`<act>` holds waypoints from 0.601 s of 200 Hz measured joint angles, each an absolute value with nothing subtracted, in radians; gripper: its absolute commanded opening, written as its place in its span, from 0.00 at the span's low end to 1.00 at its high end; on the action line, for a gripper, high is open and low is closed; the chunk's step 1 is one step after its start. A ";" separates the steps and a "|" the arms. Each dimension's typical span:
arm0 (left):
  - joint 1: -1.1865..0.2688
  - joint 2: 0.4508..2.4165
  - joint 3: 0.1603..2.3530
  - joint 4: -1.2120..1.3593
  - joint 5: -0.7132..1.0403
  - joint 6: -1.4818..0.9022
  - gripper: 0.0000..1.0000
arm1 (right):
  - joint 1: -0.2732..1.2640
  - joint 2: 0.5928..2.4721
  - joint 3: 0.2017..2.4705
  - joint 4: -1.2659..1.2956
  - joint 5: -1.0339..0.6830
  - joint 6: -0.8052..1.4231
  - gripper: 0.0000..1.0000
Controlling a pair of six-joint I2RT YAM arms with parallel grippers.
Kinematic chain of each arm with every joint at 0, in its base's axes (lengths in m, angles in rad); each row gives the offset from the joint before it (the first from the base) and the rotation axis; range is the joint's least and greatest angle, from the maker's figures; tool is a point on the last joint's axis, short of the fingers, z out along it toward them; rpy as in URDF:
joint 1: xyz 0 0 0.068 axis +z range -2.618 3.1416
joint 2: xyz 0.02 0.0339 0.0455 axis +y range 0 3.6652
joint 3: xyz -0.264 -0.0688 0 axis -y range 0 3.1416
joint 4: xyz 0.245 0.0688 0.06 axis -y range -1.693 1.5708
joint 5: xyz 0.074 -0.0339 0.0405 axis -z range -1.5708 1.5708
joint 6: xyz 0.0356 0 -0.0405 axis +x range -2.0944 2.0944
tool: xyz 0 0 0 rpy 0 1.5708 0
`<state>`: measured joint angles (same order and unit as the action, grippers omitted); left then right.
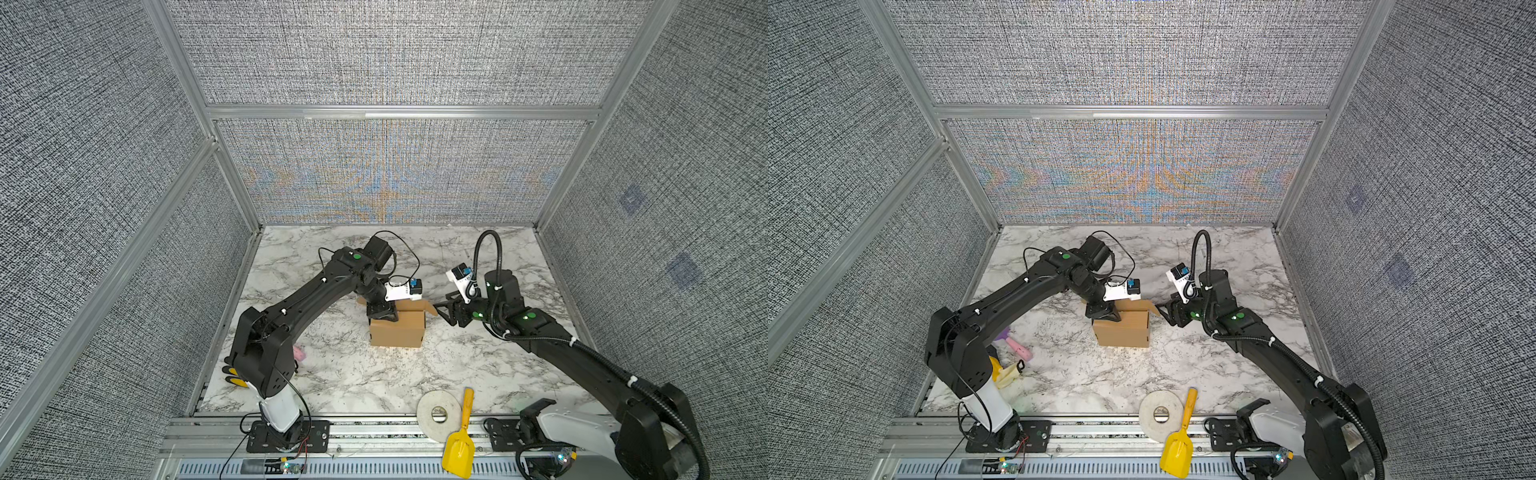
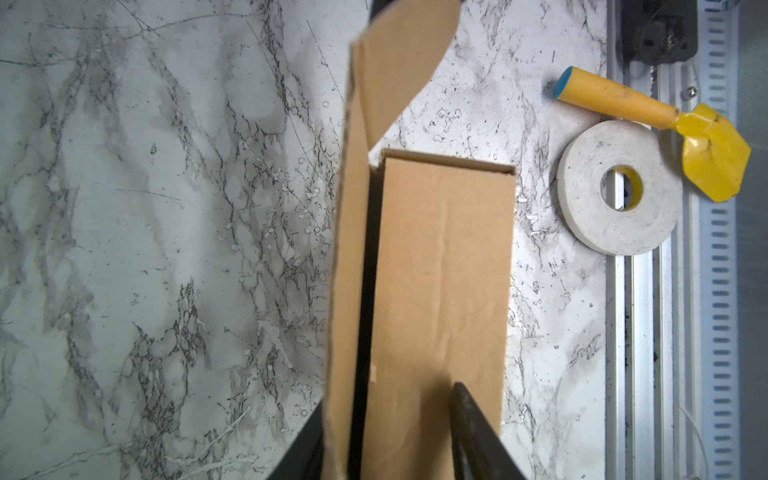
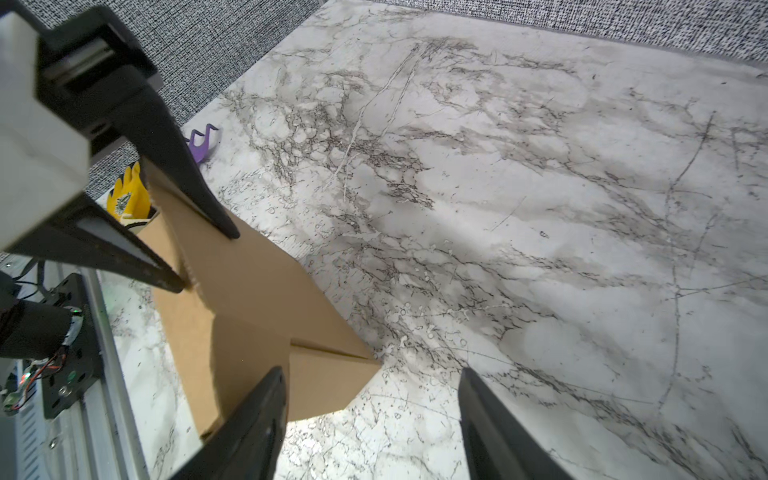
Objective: Fold the paper box
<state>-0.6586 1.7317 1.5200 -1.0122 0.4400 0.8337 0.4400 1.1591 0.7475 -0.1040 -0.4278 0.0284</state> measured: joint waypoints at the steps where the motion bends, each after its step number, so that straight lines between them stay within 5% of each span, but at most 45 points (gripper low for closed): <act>1: -0.659 1.732 1.520 -1.012 0.440 0.834 0.43 | 0.440 1.158 0.747 -0.104 -0.429 0.030 0.65; 120: -0.659 1.748 1.540 -1.016 0.433 0.830 0.40 | 0.533 1.136 0.720 -0.101 -0.416 0.108 0.51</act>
<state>-0.6586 1.7481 1.5398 -1.0157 0.4328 0.8299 0.5331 1.1358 0.7204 -0.1009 -0.4164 0.1078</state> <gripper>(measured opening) 0.405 0.507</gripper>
